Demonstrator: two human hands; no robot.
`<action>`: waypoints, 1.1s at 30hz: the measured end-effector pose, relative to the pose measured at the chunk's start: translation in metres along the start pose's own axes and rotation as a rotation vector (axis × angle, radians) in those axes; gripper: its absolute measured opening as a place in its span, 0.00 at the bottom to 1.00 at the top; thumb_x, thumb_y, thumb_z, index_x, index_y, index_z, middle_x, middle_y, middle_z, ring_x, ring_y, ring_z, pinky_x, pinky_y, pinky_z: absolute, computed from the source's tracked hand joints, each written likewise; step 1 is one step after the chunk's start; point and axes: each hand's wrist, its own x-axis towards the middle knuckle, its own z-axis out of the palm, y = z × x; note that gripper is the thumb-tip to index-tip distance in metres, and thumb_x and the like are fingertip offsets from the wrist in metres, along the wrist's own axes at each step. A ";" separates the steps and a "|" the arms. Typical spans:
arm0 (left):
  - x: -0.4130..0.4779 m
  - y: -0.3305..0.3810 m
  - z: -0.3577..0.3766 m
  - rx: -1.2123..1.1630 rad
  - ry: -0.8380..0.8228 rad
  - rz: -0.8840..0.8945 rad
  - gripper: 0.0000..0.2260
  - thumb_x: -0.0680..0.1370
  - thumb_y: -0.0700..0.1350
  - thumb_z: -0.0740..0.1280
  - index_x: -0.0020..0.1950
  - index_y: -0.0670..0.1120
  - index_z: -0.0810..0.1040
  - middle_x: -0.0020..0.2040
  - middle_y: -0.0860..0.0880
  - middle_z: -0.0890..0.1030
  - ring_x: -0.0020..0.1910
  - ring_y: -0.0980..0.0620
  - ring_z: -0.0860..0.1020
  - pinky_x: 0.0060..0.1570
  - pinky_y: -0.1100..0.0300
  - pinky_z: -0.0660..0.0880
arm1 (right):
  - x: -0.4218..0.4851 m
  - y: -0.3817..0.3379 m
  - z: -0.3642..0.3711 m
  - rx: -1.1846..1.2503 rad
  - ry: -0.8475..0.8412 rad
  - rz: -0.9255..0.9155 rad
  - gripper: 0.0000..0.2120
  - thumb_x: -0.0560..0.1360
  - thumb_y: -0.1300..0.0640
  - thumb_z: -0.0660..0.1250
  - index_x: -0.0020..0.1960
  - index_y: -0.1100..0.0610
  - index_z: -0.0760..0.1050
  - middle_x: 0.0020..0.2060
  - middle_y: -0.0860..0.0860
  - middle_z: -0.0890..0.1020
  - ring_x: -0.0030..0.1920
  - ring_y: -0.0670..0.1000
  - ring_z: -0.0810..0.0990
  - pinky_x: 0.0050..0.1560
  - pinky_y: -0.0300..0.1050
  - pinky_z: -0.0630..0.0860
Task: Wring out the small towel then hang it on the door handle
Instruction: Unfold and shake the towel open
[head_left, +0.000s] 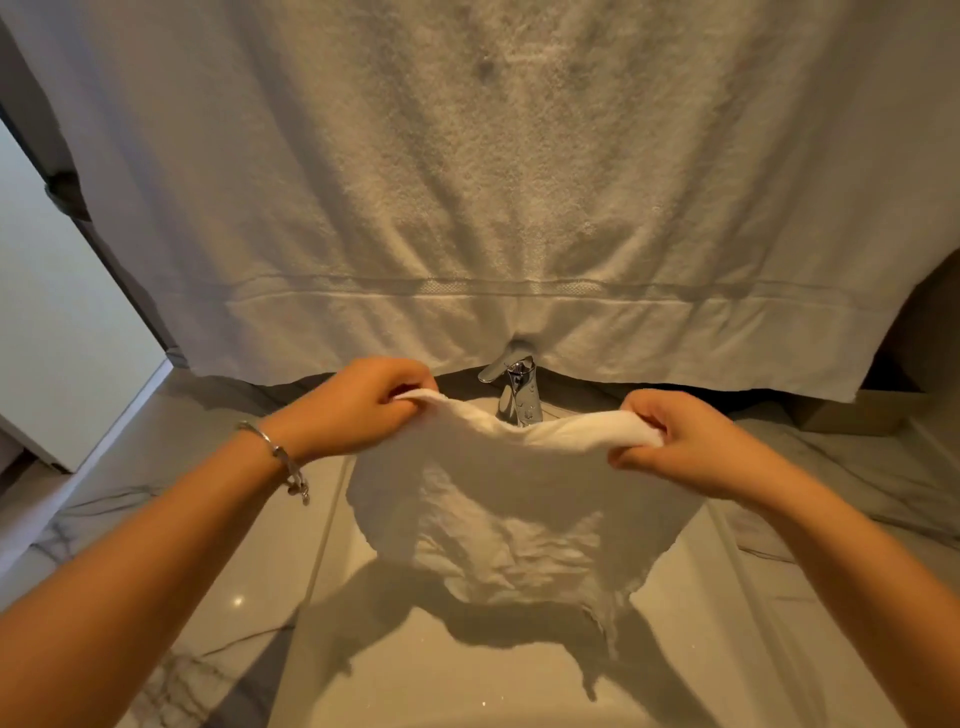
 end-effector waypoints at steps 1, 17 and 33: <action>0.005 0.002 -0.009 -0.010 0.150 0.021 0.07 0.76 0.38 0.62 0.46 0.44 0.80 0.44 0.44 0.80 0.44 0.47 0.77 0.43 0.57 0.73 | 0.003 -0.002 -0.002 0.034 0.103 0.002 0.09 0.68 0.60 0.72 0.37 0.53 0.72 0.32 0.48 0.75 0.33 0.44 0.73 0.31 0.34 0.65; -0.005 -0.026 0.018 0.065 0.000 0.094 0.06 0.77 0.42 0.62 0.46 0.50 0.78 0.44 0.51 0.79 0.44 0.56 0.76 0.45 0.58 0.74 | -0.013 0.031 0.010 -0.020 0.093 -0.067 0.08 0.65 0.55 0.72 0.35 0.49 0.72 0.33 0.45 0.78 0.37 0.41 0.76 0.32 0.35 0.69; -0.009 0.030 -0.007 0.396 -0.152 0.181 0.05 0.75 0.44 0.64 0.41 0.44 0.77 0.39 0.47 0.79 0.38 0.50 0.76 0.41 0.54 0.73 | -0.048 -0.003 -0.009 -0.471 0.051 -0.141 0.10 0.68 0.62 0.62 0.33 0.52 0.63 0.30 0.51 0.73 0.35 0.54 0.74 0.34 0.49 0.69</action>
